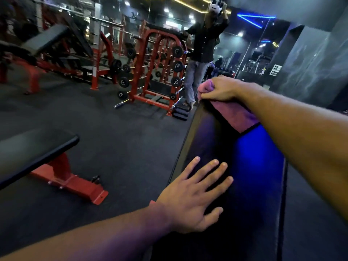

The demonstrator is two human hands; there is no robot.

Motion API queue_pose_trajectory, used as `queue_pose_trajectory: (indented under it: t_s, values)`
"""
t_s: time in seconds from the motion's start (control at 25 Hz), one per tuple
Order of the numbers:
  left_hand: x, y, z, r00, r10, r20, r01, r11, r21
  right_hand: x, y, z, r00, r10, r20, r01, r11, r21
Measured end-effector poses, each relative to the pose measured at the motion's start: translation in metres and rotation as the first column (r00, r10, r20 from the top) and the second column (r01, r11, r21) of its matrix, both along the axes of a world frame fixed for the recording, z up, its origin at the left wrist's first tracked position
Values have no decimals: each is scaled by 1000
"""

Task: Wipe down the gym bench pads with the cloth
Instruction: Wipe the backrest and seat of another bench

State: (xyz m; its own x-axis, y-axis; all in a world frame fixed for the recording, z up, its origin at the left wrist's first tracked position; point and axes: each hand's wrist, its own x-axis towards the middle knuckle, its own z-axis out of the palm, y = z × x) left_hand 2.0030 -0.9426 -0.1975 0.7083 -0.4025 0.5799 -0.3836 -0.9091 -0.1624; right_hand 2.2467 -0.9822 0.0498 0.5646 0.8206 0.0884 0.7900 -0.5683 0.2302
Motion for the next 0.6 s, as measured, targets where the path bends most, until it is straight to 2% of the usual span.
queue_pose_trajectory:
  t_s: [0.08, 0.16, 0.28, 0.36, 0.48, 0.52, 0.6]
  values:
    - [-1, 1, -3, 994, -109, -5, 109, 993, 41, -24, 31, -11, 999, 29, 37, -20, 973, -228]
    - [-4, 4, -9, 979, -204, -7, 204, 976, 82, -57, 57, -32, 994, 58, 87, -12, 891, -453]
    - [-2, 6, -8, 972, -233, 2, 232, 968, 95, -98, 63, -68, 955, 245, 168, -87, 772, -630]
    - [0, 4, -8, 972, -234, 18, 232, 969, 80, -114, 55, -80, 916, 368, 162, -181, 738, -650]
    - [0, 3, -10, 970, -243, 24, 242, 969, 51, -114, 39, -81, 836, 544, 72, -376, 662, -648]
    - [0, 3, -10, 969, -247, 26, 245, 969, 38, -103, 35, -68, 830, 554, 63, -403, 673, -620]
    - [-1, 3, -10, 968, -249, 25, 248, 968, 26, -79, 27, -34, 873, 469, 138, -344, 790, -507]
